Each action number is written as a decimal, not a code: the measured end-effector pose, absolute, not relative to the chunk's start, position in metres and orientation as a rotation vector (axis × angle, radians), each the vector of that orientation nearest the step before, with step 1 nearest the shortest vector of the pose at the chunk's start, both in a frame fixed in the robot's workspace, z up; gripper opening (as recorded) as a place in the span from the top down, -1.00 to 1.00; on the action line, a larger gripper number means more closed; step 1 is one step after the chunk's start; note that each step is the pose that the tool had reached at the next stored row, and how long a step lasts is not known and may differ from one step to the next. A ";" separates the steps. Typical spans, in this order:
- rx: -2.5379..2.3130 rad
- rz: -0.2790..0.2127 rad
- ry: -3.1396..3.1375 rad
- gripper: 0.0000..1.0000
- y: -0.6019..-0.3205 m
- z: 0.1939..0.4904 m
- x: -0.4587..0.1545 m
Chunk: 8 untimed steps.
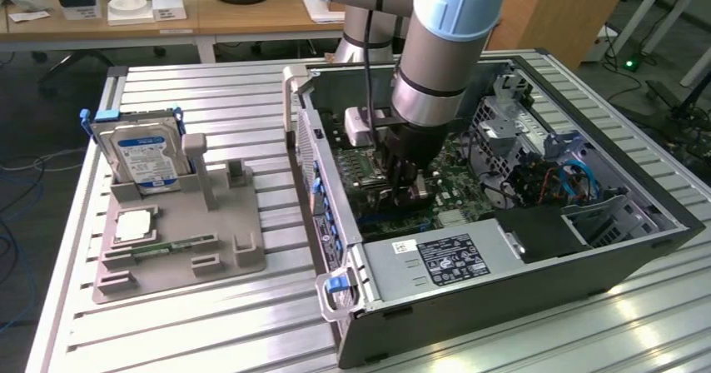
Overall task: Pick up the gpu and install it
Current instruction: 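Insert the gpu into the slot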
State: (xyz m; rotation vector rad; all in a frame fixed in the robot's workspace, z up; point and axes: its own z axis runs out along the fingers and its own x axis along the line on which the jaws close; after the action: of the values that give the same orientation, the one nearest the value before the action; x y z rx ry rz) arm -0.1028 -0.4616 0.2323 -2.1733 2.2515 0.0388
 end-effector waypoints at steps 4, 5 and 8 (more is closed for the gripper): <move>-2.174 0.039 2.252 0.46 -0.462 0.230 -0.103; -2.174 0.039 2.252 0.46 -0.462 0.230 -0.103; -2.173 0.039 2.252 0.46 -0.462 0.229 -0.103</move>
State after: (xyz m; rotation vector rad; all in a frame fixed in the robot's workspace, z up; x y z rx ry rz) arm -0.1028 -0.4616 0.2295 -2.1733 2.2517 0.0389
